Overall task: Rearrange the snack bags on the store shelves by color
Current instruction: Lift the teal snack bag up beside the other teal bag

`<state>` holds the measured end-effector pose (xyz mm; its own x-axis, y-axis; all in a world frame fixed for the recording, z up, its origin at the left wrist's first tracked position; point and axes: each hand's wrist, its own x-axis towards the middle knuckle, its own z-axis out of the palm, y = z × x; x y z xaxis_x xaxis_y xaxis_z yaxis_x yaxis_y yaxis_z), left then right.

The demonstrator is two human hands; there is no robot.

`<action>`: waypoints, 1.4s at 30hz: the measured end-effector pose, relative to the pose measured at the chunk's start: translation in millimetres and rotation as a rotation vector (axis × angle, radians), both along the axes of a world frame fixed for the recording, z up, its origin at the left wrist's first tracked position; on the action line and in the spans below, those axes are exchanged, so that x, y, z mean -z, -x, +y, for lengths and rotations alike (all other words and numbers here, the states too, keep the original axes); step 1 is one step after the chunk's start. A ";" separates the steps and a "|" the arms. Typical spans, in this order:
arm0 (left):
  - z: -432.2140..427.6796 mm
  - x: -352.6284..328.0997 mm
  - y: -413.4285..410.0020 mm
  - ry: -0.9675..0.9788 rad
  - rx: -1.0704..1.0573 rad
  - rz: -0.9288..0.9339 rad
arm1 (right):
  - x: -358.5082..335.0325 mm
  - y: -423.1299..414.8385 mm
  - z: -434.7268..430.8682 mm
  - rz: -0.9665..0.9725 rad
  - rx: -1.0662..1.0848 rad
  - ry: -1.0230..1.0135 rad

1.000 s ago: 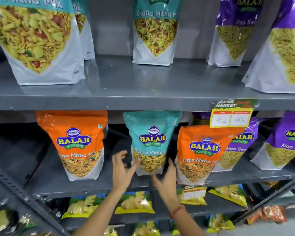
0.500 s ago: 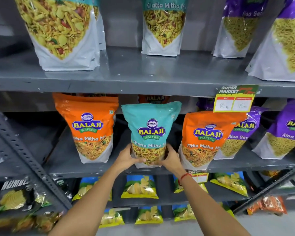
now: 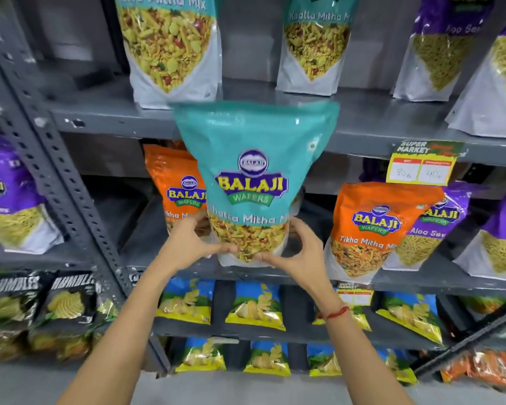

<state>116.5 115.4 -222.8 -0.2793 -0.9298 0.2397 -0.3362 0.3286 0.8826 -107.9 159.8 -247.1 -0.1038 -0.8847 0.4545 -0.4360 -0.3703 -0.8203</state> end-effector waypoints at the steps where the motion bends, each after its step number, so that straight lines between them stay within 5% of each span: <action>1: 4.2 -19.6 -0.3 0.046 -0.013 0.014 | -17.2 -0.5 3.5 -0.007 -0.002 0.057; 9: 4.7 -151.4 21.4 0.350 -0.036 0.245 | -161.7 18.4 12.2 0.020 0.016 0.340; 16: -41.4 -213.4 72.3 0.433 0.007 0.173 | -234.7 63.9 -26.0 0.091 0.048 0.300; 26: -103.6 -208.1 102.2 0.238 0.165 0.031 | -238.4 103.3 -81.1 0.074 0.011 0.100; 31: -117.6 -189.7 101.9 0.148 0.181 -0.278 | -224.7 112.1 -95.9 -0.055 -0.016 0.019; 42: -123.7 -191.6 115.8 0.087 0.307 -0.423 | -208.5 128.6 -110.1 -0.028 0.023 -0.116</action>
<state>0.7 -8.3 -31.1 -0.6245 -0.7717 0.1202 -0.5337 0.5341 0.6557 -236.5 49.6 -38.6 -0.1360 -0.9283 0.3460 -0.4194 -0.2625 -0.8690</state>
